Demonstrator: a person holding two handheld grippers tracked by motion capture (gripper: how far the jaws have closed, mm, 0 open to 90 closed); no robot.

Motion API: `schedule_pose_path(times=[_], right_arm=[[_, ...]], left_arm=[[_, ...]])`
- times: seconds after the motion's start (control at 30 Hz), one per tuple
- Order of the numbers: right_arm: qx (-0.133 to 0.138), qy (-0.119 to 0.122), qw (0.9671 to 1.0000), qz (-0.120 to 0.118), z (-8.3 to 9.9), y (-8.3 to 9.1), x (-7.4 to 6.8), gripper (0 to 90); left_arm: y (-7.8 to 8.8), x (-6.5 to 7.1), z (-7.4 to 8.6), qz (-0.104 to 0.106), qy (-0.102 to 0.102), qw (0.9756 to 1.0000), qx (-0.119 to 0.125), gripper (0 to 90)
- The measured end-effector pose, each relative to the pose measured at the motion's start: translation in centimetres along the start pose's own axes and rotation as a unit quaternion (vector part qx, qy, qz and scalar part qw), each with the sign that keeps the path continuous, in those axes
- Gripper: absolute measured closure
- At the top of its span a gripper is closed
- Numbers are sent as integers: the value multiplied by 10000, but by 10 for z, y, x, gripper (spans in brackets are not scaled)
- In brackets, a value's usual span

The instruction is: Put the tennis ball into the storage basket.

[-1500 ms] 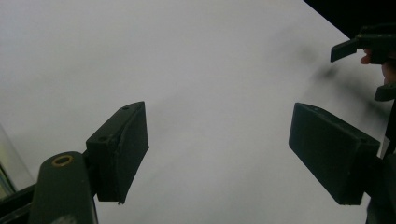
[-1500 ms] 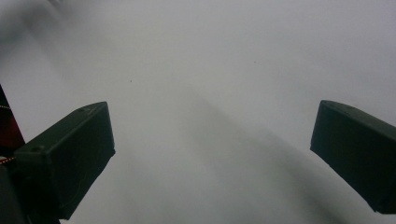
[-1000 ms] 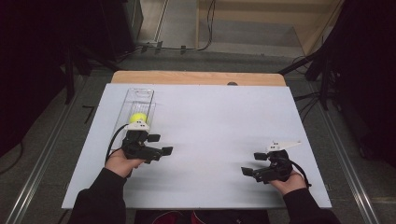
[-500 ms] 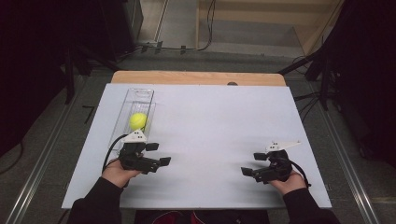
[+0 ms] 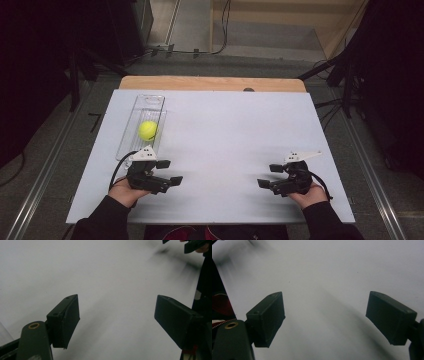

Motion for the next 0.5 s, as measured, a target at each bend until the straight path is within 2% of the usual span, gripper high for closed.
schedule_pose_path(times=[0.5], right_arm=[[5, 109, 9999, 82, 1, -1, 0, 135]], left_arm=[[-1, -3, 19, -32, 1, 9999, -99, 207]])
Point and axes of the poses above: each handheld gripper's, and its own axes: y roughly backward along the jaws, z roughly out of its underside, x roughly to its right, the point moved 10 cm from there along -y, roughly forward along the jaws, and after that the axes turned 14 degrees about y, right-handed, at the moved point
